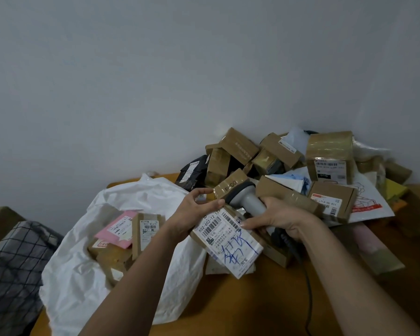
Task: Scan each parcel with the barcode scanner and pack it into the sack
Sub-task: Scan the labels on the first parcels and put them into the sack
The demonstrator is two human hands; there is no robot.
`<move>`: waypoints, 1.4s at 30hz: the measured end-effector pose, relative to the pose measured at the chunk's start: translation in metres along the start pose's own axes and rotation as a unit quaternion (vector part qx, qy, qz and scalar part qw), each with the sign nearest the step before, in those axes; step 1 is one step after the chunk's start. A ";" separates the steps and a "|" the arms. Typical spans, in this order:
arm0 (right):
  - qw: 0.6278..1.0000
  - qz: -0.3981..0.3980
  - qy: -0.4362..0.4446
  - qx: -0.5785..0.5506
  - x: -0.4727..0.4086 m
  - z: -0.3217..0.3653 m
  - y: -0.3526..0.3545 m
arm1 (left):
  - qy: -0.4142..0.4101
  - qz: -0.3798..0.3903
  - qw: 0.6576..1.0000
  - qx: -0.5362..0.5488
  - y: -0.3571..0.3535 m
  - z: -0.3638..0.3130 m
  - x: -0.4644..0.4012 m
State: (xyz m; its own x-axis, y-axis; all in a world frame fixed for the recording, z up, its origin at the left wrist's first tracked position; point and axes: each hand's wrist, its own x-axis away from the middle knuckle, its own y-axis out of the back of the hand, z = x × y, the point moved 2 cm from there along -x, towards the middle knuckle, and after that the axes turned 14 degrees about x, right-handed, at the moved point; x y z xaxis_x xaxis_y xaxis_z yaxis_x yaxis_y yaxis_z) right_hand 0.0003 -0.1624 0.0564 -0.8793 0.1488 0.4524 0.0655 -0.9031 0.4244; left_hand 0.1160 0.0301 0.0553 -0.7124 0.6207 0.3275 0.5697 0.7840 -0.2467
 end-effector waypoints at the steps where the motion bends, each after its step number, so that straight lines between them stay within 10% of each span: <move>1: 1.000 0.012 0.006 -0.005 0.001 0.001 -0.001 | 0.001 -0.001 1.000 0.006 0.000 -0.001 0.001; 16: 0.987 -0.062 -0.035 -0.145 -0.006 -0.004 -0.004 | -0.013 -0.085 0.996 0.038 0.012 0.001 0.004; 23: 0.941 -0.153 -0.055 -0.296 -0.007 0.003 -0.005 | 0.101 0.008 0.993 0.067 0.002 0.037 0.014; 42: 0.974 -0.193 0.096 -0.075 0.092 0.095 0.018 | 0.013 -0.226 0.966 0.127 0.013 0.033 0.011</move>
State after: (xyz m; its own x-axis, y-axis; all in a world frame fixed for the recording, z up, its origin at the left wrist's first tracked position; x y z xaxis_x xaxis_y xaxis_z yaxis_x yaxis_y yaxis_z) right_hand -0.0345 -0.1270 0.1806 -0.8973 0.4246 0.1206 -0.3452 -0.8453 0.4079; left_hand 0.1022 0.0472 0.0253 -0.8527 0.2163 0.4756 0.0815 0.9542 -0.2878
